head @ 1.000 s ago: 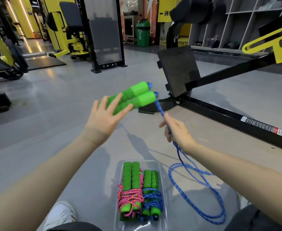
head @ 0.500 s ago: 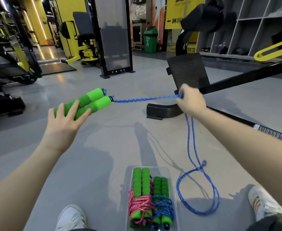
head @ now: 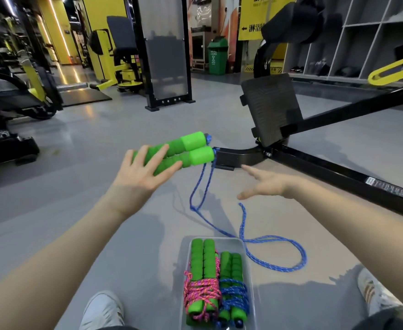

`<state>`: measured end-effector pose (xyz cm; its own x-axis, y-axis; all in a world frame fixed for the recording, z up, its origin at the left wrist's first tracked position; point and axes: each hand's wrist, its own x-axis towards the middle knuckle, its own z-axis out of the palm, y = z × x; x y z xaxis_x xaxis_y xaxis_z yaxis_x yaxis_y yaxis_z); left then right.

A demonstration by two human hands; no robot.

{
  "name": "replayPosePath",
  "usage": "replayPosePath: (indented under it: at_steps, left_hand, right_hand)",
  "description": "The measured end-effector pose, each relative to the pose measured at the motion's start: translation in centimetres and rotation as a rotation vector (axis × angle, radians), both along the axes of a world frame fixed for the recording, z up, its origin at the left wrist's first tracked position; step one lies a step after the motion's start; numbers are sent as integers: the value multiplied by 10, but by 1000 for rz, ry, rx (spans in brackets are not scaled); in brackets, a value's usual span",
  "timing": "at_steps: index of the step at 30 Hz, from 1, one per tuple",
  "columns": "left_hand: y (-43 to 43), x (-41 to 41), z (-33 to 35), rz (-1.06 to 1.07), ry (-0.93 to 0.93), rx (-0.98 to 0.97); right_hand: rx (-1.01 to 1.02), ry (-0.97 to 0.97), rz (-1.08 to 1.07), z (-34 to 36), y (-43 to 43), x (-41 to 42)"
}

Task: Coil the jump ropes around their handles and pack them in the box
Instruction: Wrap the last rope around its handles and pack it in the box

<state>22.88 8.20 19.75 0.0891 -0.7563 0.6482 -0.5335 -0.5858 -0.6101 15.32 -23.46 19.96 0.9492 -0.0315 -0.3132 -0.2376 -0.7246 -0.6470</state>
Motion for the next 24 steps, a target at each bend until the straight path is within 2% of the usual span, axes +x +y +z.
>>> replayPosePath:
  at_steps: [3,5,8,10,12,14,15,17,20,22,24]
  left_hand:
    - [-34,-11,7,-79,50,-31]
    - [-52,-19,13,-108,82,-70]
    - [-62,-22,20,-98,102,-134]
    - [-53,-13,23,-39,111,-160]
    - [-30,0,20,51,123,-170]
    - [2,12,13,137,119,-157]
    - [18,15,7,172,111,-145]
    - [44,17,-5,232,103,-108]
    - [69,15,-14,347,191,-153]
    - [86,13,-10,410,275,-261]
    - [104,11,-10,449,288,-292]
  right_hand:
    - [433,-187,-1,5,20,2]
    - [633,-275,49,5,31,8]
    - [775,-173,48,5,33,6]
    - [657,-32,92,1,26,-3]
    - [349,57,92,-7,13,-14]
    - [28,35,35,-12,-2,-19]
    - [-68,-4,-11,-13,-10,-19]
    - [-56,-80,-145,-11,-22,-17]
    - [186,-50,-264,-5,-26,-16]
    - [173,-34,-252,-3,-27,-16]
    - [115,-144,-275,-1,-30,-15]
